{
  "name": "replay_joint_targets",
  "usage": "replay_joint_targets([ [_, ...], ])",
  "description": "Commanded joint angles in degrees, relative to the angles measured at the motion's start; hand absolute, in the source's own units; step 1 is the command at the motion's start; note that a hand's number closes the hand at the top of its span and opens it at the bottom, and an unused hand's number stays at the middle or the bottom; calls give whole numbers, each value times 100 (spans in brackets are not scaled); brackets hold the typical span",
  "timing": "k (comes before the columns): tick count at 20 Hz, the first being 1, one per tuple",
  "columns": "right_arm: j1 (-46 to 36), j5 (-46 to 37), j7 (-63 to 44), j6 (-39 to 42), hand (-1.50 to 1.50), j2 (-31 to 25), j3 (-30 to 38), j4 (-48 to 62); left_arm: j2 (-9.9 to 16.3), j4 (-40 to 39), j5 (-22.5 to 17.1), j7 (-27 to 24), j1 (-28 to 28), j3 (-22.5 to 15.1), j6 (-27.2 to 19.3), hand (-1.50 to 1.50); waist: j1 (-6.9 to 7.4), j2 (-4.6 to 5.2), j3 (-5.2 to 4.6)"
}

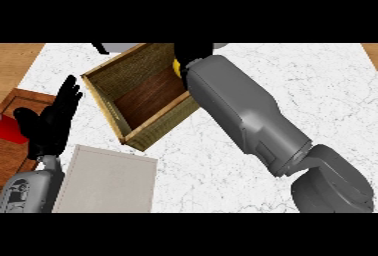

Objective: Pick the lemon from the placemat and place it in the basket

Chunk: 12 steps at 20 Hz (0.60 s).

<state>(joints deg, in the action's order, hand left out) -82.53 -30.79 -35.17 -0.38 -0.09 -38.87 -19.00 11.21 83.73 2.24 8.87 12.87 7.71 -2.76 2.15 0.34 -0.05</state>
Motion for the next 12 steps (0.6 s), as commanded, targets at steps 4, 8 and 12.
replay_joint_targets([
  [4,-20,40,-230,-608,-150,9,358,-160,-99,-2,91,-64,-90,-91,-75,0,-46,2,3],
  [8,304,224,-288,-1572,-150,9,554,-614,83,-17,-126,-368,-376,89,200,0,4,0,1],
  [12,65,482,-390,-2089,-150,9,997,-814,157,62,-243,-141,-184,157,269,0,8,-3,3],
])
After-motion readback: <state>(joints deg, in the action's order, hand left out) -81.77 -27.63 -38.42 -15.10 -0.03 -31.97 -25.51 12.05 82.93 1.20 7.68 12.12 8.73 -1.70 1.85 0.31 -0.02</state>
